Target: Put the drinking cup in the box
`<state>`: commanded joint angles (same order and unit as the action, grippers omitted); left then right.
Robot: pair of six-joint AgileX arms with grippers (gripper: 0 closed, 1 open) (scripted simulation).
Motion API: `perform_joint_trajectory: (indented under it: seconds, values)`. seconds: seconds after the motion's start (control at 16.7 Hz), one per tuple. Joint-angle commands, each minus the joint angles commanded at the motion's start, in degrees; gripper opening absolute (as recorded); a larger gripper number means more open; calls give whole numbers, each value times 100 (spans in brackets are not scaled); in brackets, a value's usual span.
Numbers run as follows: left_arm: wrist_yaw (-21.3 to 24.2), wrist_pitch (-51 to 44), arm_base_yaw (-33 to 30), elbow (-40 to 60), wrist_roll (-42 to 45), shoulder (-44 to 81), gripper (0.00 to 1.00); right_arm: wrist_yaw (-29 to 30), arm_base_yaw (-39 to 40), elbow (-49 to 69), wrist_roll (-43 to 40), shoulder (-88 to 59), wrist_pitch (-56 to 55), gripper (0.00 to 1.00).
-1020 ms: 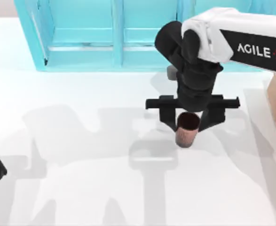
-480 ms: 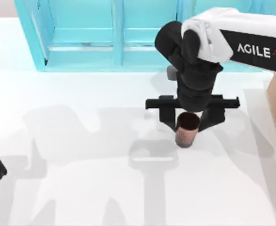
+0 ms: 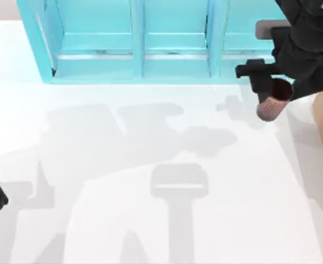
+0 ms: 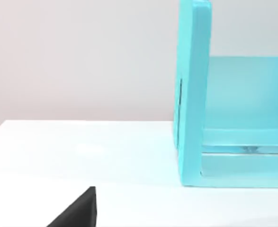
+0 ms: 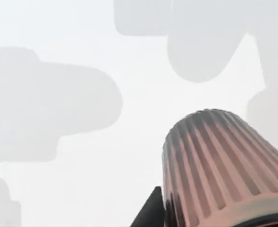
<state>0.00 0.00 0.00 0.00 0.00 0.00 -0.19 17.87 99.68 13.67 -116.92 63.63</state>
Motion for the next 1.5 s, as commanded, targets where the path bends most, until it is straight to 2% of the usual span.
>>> perform_joint_trajectory:
  seconds: [0.3,0.54,1.02,1.5]
  values:
    - [0,0,0,0,0,0,100,62,-2267,-270,-1924,945,905,0]
    - [0,0,0,0,0,0,100,103,-3334,-541,-2846,1539,1609,0]
    - [0,0,0,0,0,0,100,112,-3481,-688,-2996,1645,1652,0]
    - [0,0,0,0,0,0,100,111,-3497,-2030,-3001,1624,304,0]
